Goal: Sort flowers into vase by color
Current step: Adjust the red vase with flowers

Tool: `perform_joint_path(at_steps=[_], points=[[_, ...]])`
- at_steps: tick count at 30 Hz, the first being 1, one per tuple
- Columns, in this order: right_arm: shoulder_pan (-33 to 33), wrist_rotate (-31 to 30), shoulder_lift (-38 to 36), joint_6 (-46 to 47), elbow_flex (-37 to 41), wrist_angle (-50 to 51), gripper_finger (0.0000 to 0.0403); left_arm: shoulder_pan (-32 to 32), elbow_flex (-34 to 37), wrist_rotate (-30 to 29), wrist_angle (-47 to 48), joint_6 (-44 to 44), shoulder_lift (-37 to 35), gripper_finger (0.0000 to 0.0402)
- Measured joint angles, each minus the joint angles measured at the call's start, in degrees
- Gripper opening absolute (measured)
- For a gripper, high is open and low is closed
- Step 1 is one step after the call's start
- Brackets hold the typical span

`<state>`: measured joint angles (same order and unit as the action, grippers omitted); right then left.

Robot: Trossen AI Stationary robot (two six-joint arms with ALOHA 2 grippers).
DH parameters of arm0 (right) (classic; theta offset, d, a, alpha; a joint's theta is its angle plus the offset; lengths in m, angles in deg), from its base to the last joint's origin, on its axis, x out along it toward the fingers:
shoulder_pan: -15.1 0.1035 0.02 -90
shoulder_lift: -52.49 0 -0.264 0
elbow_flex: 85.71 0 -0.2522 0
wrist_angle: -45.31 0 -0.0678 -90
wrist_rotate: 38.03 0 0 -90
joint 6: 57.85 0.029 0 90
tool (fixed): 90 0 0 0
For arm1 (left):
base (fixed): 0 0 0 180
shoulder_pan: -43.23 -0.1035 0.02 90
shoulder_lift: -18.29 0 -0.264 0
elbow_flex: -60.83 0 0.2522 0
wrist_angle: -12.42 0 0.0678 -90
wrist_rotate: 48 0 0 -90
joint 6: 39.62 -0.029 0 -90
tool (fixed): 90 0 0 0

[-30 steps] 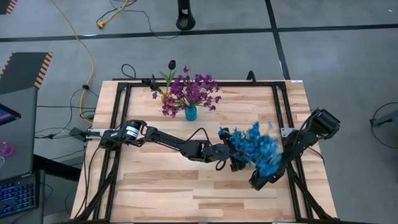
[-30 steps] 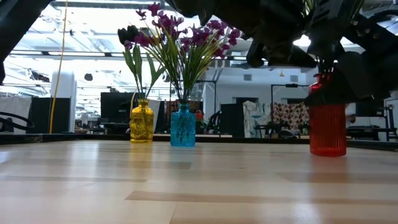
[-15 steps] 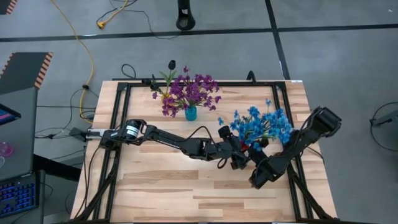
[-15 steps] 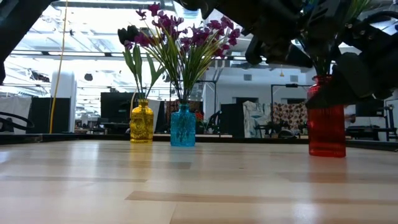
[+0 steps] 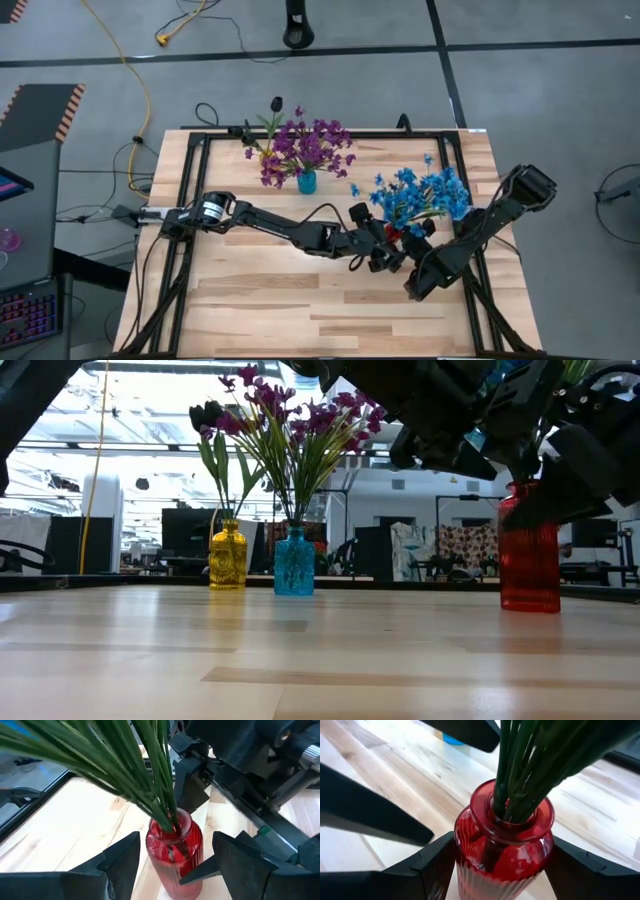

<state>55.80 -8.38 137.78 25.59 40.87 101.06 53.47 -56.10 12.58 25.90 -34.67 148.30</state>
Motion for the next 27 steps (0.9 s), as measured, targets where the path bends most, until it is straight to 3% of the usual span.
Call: perform_joint_path(at_steps=[13,27], points=[[2.16,9.46,-4.75,0.08,0.02,2.8,0.0301,0.74,-0.13,-2.96,2.85,-2.54,-2.33,0.0237],[2.8,20.86,-5.17,-0.01,0.02,4.59,0.0301,2.26,-0.09,-5.32,5.48,-4.37,-3.17,0.0237]])
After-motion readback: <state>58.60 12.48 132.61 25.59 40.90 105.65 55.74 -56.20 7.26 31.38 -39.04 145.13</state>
